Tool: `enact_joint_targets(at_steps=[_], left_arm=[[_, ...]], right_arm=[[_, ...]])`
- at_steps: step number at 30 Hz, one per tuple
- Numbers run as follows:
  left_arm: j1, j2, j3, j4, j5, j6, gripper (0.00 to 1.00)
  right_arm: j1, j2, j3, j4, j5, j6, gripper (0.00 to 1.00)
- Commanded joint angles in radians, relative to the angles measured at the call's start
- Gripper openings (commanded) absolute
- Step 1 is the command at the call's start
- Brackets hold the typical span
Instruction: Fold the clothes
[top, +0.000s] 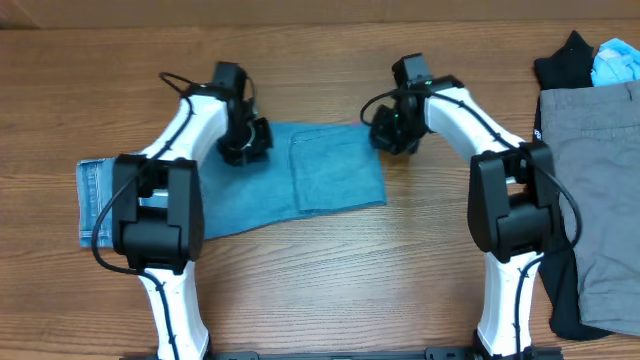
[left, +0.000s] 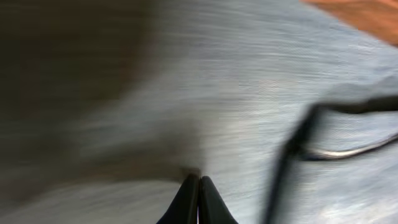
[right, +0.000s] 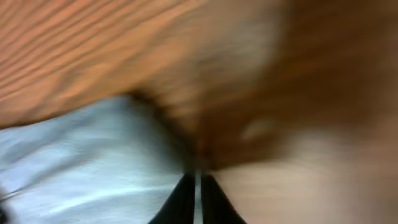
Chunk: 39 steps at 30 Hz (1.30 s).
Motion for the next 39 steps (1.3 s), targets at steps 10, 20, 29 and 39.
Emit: enact_joint_targets(at_steps=[10,20,29,39], left_arm=[[0.007,-0.222,0.169,-0.266,-0.033,0.079,1.0],[0.012,-0.229,0.129,-0.499,-0.293,0.026,1.0],[0.035,-0.229,0.114,-0.521,-0.333,0.0,1.0],[0.036,-0.229,0.114,-0.516,-0.332,0.003,1.0]], right_arm=[[-0.067,-0.272,0.113,-0.33,0.137,-0.206,1.0],[-0.065,-0.209,-0.095,-0.159,-0.144,-0.395,1.0],[-0.043,-0.144,-0.236,-0.006,-0.233,-0.395,1.0],[-0.016,-0.127,-0.299,0.055,-0.3,-0.37,1.0]])
